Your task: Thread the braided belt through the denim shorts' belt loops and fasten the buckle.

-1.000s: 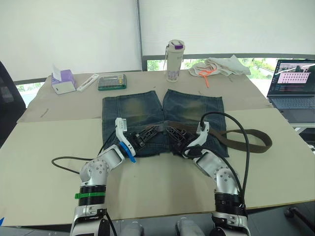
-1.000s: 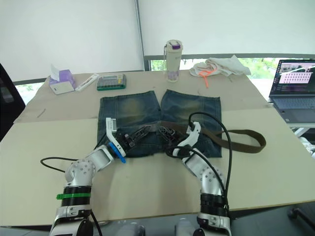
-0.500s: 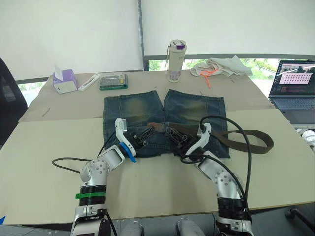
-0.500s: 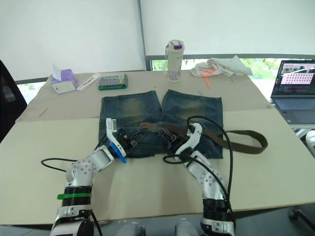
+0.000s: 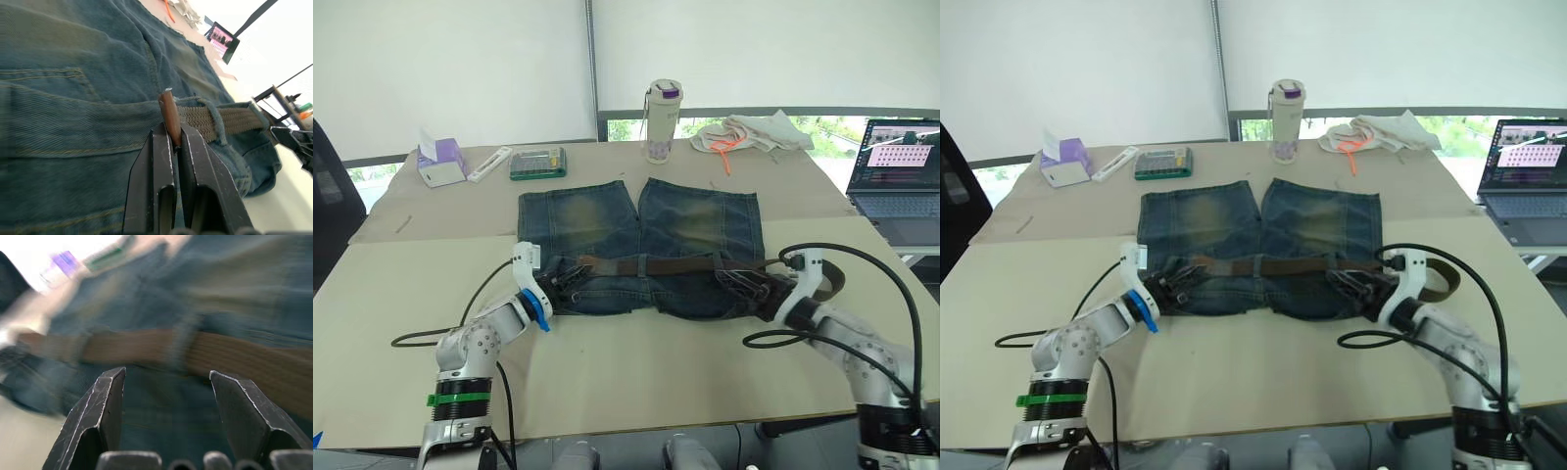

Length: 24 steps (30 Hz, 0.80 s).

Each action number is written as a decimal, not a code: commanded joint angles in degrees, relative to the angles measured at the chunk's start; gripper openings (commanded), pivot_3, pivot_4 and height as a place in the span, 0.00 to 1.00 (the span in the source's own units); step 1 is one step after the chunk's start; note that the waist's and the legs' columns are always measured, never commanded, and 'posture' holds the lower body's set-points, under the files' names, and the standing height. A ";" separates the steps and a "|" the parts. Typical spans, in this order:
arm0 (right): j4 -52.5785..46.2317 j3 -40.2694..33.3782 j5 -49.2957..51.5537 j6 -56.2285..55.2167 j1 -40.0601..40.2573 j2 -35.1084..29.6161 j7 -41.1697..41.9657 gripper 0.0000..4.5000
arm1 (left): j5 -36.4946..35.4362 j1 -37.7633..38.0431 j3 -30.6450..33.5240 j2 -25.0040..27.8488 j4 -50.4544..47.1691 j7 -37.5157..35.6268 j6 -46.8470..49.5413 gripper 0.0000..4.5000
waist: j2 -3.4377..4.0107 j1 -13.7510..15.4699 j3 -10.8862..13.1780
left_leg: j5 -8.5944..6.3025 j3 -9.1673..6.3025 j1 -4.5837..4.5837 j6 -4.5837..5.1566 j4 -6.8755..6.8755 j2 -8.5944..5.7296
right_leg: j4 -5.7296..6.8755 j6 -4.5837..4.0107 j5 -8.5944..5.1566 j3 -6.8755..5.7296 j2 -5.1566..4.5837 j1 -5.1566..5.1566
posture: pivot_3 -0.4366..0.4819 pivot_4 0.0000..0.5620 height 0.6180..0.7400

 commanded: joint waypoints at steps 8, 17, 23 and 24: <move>3.57 3.57 -8.95 -2.78 -1.57 -1.75 2.89 0.68 | 2.36 -0.97 2.73 3.00 0.15 0.01 -4.22 0.00 | -0.07 0.18 0.03 | 0.00 -0.01 0.00 0.00 0.02 0.00 | 0.01 0.00 0.00 0.01 -0.01 0.01 | 0.48 0.27 1.00; 7.05 0.02 -8.92 -3.49 -3.25 1.04 1.82 0.26 | 3.90 -0.98 2.95 2.42 0.97 0.68 -6.15 0.00 | -0.14 0.38 0.08 | 0.00 -0.13 0.00 0.00 0.03 0.00 | 0.02 -0.01 0.01 0.01 -0.03 0.02 | 0.48 0.27 1.00; 9.61 -8.49 -6.22 -1.05 -3.66 5.35 -5.86 0.01 | 5.34 -1.60 3.12 2.04 2.59 1.68 -8.25 0.00 | -0.14 1.17 0.08 | 0.00 -0.18 0.01 0.00 0.05 0.00 | 0.03 -0.01 0.01 0.01 -0.04 0.02 | 0.48 0.27 1.00; 10.19 -10.76 -5.39 -0.04 -3.88 6.48 -8.57 0.01 | 5.47 -1.75 2.99 1.92 2.84 1.75 -8.46 0.00 | -0.14 1.32 0.08 | 0.00 -0.18 0.00 0.00 0.06 -0.01 | 0.04 -0.01 0.01 0.01 -0.04 0.02 | 0.48 0.27 1.00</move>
